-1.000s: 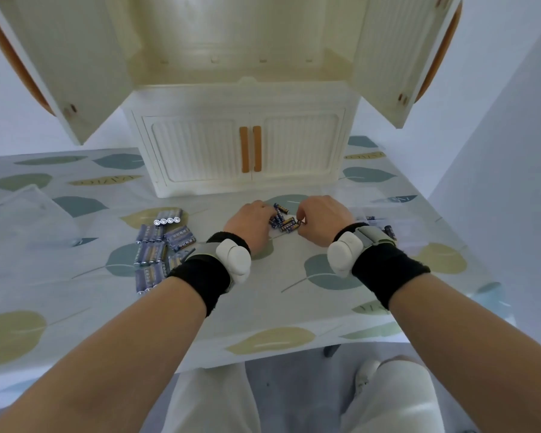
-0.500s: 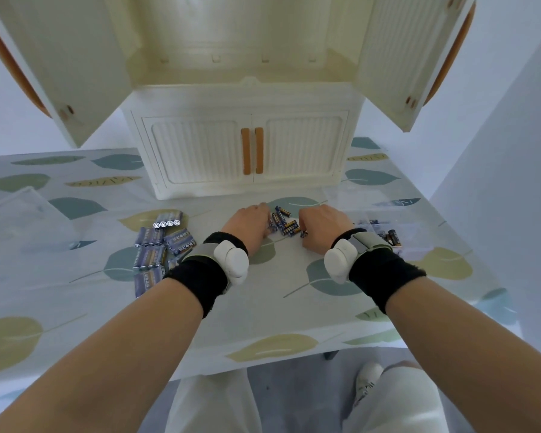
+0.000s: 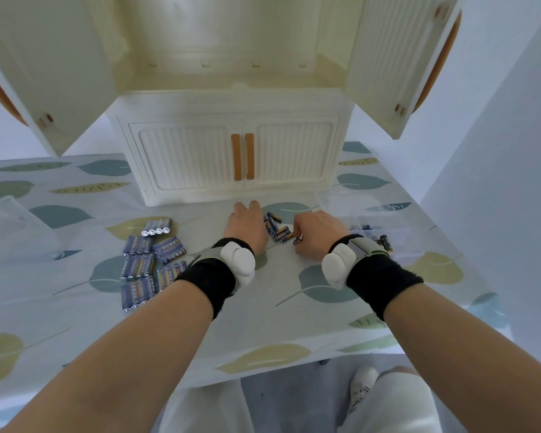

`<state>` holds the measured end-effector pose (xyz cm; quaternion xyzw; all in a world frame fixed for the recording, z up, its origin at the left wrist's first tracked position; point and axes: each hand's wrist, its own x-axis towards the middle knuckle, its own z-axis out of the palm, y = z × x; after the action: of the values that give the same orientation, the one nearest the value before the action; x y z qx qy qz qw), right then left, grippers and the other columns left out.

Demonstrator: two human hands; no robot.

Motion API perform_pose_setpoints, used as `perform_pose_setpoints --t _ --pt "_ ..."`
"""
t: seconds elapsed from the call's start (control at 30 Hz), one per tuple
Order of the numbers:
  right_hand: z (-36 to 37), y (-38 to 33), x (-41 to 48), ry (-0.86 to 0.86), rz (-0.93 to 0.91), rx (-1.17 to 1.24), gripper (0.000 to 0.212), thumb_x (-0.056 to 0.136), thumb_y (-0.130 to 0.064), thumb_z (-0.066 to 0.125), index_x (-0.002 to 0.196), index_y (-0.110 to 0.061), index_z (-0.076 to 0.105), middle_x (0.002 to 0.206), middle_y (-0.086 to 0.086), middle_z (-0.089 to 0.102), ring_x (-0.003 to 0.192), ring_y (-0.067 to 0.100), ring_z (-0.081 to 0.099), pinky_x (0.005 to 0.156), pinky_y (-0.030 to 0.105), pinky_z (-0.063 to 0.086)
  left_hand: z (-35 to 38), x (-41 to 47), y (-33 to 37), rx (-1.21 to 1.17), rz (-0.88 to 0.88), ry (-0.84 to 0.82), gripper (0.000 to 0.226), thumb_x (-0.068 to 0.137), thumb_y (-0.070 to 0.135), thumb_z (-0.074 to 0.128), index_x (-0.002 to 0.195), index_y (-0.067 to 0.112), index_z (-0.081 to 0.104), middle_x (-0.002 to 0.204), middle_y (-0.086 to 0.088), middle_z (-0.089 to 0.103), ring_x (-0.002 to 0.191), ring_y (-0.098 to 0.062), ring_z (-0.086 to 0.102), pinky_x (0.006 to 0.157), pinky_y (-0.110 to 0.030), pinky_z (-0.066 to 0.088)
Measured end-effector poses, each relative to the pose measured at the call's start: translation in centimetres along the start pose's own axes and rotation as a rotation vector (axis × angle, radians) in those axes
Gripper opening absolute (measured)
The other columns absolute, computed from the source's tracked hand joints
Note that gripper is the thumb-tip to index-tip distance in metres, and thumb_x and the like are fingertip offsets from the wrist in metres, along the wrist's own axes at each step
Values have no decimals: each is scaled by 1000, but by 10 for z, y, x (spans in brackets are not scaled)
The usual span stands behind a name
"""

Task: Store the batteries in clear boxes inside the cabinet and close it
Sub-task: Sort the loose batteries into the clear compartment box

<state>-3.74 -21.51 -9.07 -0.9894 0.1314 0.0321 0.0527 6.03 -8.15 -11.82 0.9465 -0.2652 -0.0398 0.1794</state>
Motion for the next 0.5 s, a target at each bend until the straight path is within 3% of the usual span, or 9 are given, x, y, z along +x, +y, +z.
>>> perform_pose_setpoints --t 0.3,0.4,0.5 --pt "-8 9 -4 60 -2 178 28 81 -24 65 109 -21 64 103 2 68 98 25 62 78 31 48 -15 -1 8 39 35 10 17 91 11 53 108 8 56 101 -14 67 91 -36 63 77 -38 52" --pt "-18 14 -10 165 23 241 33 89 -18 57 120 -13 66 115 7 68 108 29 61 91 34 48 -22 -7 21 -34 60 67 16 93 14 53 108 7 53 97 -14 65 88 -35 62 76 -41 53" --pt "-28 26 -16 266 70 258 30 89 -11 51 113 -4 68 111 14 68 107 33 60 90 37 49 -28 -10 43 -127 149 106 14 92 13 53 105 9 52 95 -11 66 85 -31 61 71 -38 50"
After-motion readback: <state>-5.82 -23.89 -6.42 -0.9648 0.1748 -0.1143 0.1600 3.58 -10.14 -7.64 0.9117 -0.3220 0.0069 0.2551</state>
